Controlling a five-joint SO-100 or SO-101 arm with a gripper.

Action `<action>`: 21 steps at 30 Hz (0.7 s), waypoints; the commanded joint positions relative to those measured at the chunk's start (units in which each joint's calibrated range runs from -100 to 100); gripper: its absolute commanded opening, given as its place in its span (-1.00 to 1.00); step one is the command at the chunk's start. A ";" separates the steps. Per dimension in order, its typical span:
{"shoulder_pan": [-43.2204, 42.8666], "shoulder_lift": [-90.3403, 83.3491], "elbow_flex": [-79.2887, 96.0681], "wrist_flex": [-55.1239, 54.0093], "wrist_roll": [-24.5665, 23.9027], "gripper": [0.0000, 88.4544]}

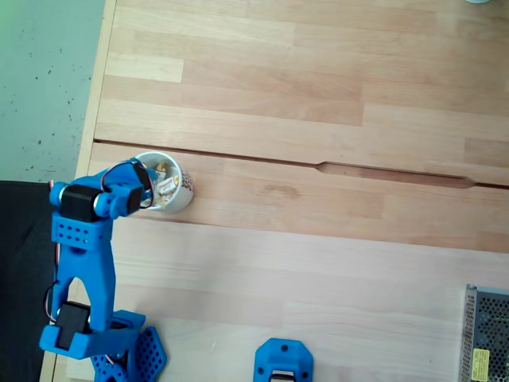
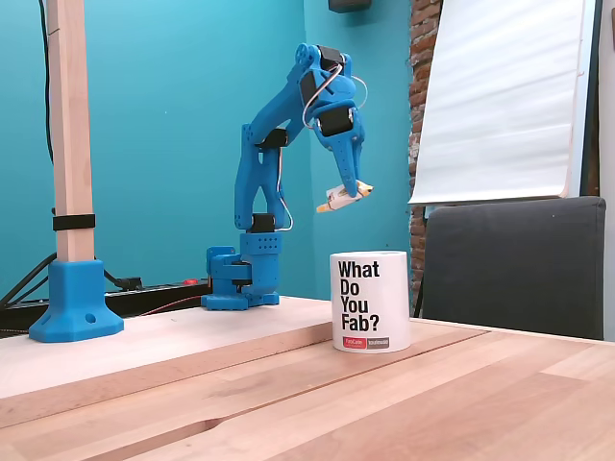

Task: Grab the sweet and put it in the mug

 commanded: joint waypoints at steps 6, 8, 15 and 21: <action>-1.19 -3.20 -0.27 0.65 0.10 -1.00; -1.27 -3.20 -0.27 0.57 0.00 -1.00; -1.27 -3.12 -0.27 0.57 0.00 -1.00; -2.28 -3.12 -0.27 0.49 0.00 -1.00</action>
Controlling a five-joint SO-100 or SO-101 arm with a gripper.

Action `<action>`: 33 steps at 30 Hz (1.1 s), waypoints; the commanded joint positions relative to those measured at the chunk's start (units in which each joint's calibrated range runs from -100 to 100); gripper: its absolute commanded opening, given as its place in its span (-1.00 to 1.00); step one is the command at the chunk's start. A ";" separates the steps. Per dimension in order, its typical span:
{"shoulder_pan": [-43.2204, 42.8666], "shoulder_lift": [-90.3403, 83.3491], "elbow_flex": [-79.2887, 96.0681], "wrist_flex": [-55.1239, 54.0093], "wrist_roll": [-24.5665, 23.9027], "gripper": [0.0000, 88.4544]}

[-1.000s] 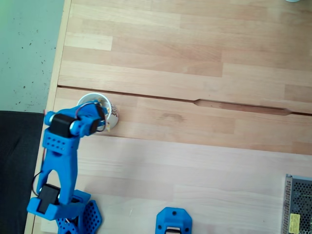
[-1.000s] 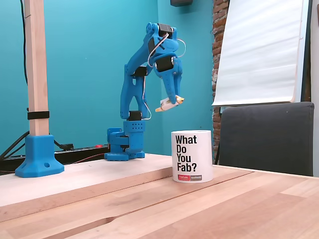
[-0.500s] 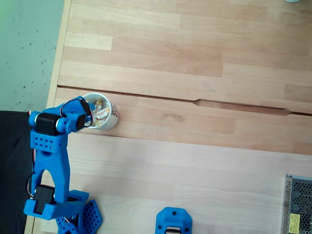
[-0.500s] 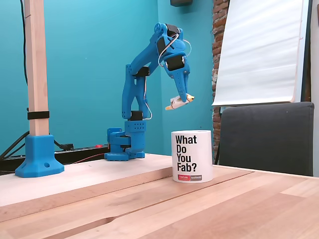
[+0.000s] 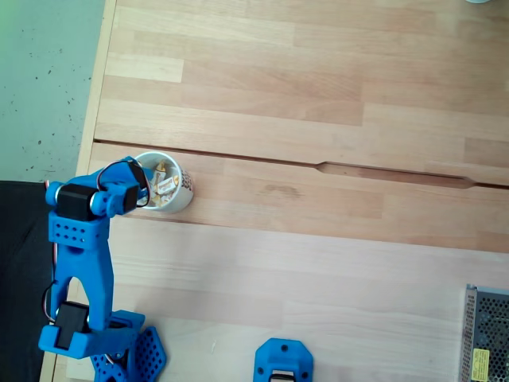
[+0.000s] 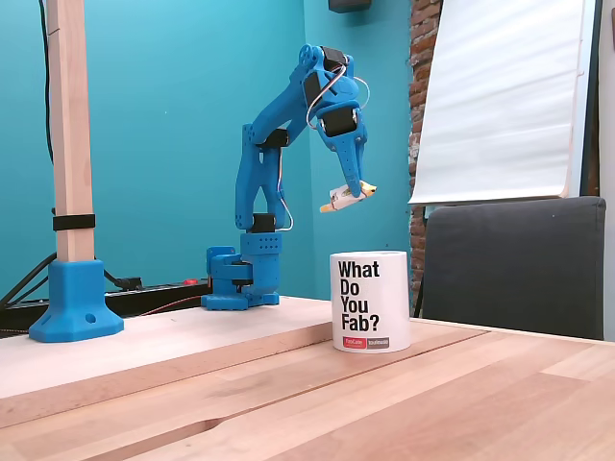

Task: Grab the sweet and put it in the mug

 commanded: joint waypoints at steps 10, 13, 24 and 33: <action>-2.12 -3.03 -0.27 0.33 0.39 -0.76; -2.12 -3.03 -0.27 0.25 0.24 -0.62; -2.19 -3.03 -0.27 0.33 -0.05 -0.37; -2.19 -3.03 -0.27 0.33 -0.05 -0.37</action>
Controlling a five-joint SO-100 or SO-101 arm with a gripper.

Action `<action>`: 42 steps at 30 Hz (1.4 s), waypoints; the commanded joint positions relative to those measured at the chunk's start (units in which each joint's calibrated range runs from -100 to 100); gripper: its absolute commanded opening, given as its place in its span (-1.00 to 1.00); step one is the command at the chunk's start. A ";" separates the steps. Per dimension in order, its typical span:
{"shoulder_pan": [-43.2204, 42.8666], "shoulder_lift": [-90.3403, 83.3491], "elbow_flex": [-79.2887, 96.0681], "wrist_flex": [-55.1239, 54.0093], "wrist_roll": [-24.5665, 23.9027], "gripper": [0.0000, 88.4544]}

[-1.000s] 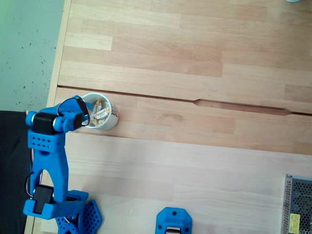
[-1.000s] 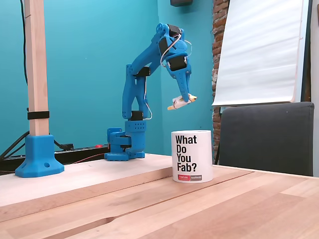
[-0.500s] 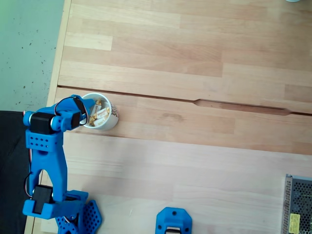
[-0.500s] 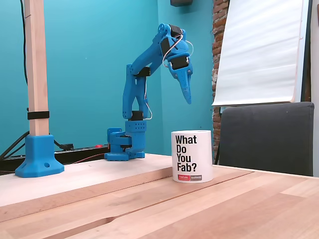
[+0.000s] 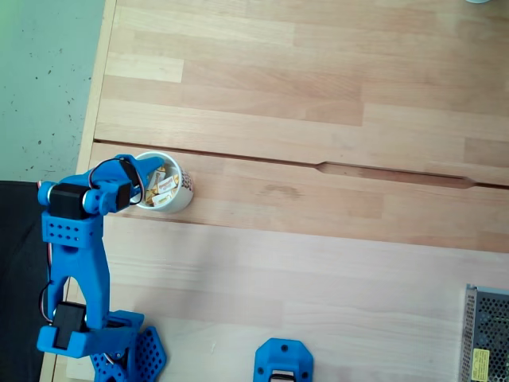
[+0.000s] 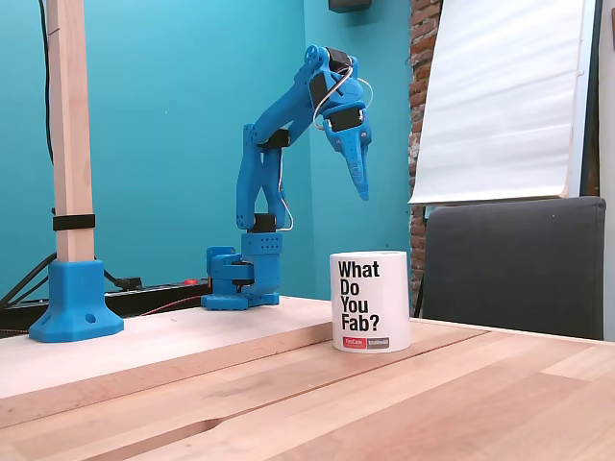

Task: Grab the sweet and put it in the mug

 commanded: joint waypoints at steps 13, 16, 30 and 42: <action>-0.57 -4.06 4.37 0.57 0.24 -0.92; -1.15 -4.49 6.69 0.57 0.34 -1.00; -4.85 -18.95 20.42 0.01 5.76 -0.98; -5.29 -37.71 49.15 -11.45 11.62 -0.95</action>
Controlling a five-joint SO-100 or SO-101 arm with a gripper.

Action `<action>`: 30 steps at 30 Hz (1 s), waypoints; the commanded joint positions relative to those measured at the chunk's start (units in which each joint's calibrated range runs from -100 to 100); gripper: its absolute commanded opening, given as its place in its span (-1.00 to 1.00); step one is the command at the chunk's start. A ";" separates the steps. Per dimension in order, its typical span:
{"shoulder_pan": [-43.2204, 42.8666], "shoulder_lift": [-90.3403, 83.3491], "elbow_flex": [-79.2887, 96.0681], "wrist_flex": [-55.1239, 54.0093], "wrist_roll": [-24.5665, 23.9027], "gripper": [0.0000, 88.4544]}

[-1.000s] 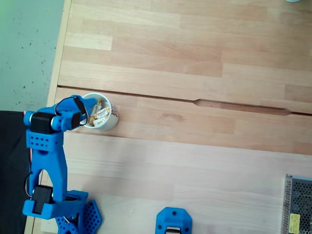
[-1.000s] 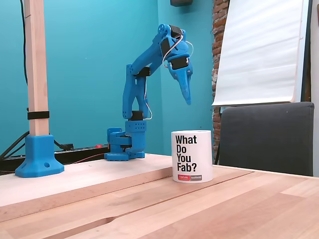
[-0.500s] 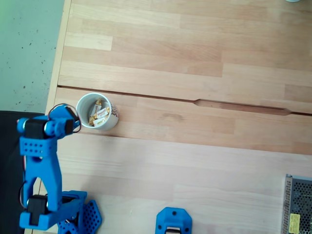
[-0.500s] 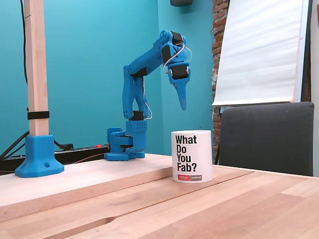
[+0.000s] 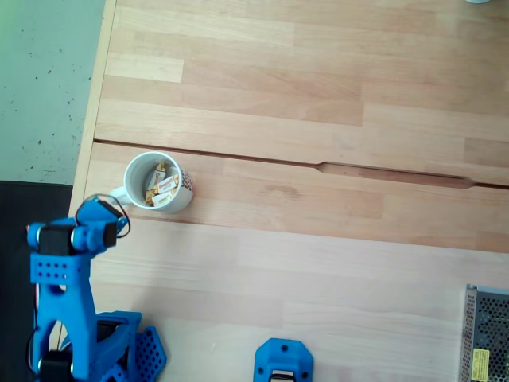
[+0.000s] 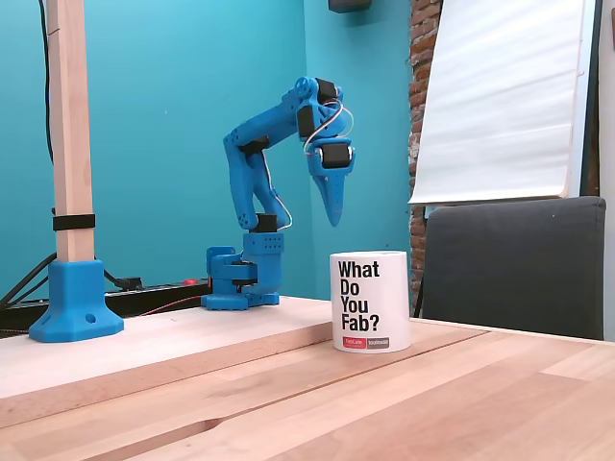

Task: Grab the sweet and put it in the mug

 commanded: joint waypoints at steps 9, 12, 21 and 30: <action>-0.56 -34.88 37.25 -25.41 5.86 -0.95; -0.56 -40.13 45.37 -31.62 7.08 -0.97; -0.56 -47.36 62.14 -42.11 9.08 -0.98; -0.56 -56.66 72.93 -45.17 11.58 -0.96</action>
